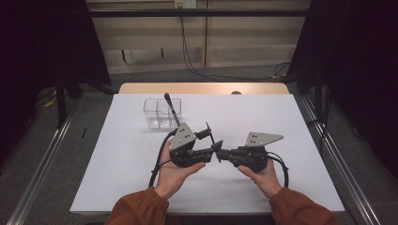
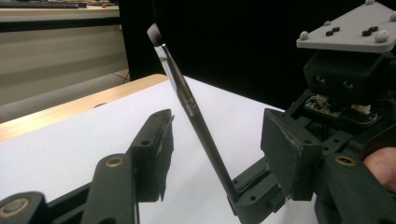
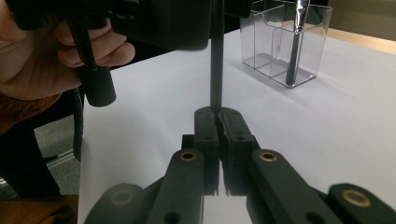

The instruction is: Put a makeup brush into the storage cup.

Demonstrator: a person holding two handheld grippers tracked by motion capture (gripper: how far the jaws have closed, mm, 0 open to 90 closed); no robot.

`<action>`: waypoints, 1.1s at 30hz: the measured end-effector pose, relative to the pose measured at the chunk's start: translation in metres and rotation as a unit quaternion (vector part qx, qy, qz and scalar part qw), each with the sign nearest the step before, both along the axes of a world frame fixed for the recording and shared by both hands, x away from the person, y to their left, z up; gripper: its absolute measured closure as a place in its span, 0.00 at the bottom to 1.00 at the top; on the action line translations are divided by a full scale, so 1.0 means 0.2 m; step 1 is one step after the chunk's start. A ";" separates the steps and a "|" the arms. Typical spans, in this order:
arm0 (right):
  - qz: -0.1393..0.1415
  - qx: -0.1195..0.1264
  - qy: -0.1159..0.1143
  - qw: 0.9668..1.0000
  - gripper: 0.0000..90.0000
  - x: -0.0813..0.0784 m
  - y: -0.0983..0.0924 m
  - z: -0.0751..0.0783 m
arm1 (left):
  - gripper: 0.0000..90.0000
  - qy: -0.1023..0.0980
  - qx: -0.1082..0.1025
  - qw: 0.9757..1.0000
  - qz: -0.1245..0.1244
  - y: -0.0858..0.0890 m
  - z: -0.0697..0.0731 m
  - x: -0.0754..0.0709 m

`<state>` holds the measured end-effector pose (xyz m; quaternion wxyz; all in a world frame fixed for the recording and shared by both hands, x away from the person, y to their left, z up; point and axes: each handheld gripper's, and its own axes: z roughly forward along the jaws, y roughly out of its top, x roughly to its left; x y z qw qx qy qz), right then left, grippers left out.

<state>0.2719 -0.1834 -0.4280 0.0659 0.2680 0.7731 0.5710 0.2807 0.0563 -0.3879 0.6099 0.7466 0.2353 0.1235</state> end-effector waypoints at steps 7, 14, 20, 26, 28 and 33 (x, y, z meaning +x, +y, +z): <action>0.000 0.000 0.003 1.000 0.97 0.00 0.00 -0.01 | 0.72 0.024 -0.009 1.000 -0.012 0.02 -0.02 0.02; 0.004 0.000 0.004 1.000 0.97 -0.01 0.00 -0.01 | 0.88 0.029 -0.026 0.999 -0.008 0.04 -0.01 0.04; 0.004 0.001 0.005 1.000 0.97 -0.01 0.01 -0.02 | 0.91 0.027 -0.027 0.999 -0.011 0.03 -0.02 0.04; 0.004 0.002 0.005 1.000 0.96 -0.01 0.02 -0.02 | 0.93 0.031 -0.035 0.999 -0.026 0.02 -0.02 0.04; 0.004 0.001 0.003 1.000 0.96 -0.01 0.02 -0.02 | 0.94 0.036 -0.038 0.998 -0.034 0.02 -0.02 0.04; 0.006 0.002 0.002 1.000 0.96 -0.01 0.03 -0.03 | 0.95 0.036 -0.032 0.998 -0.036 0.01 -0.01 0.04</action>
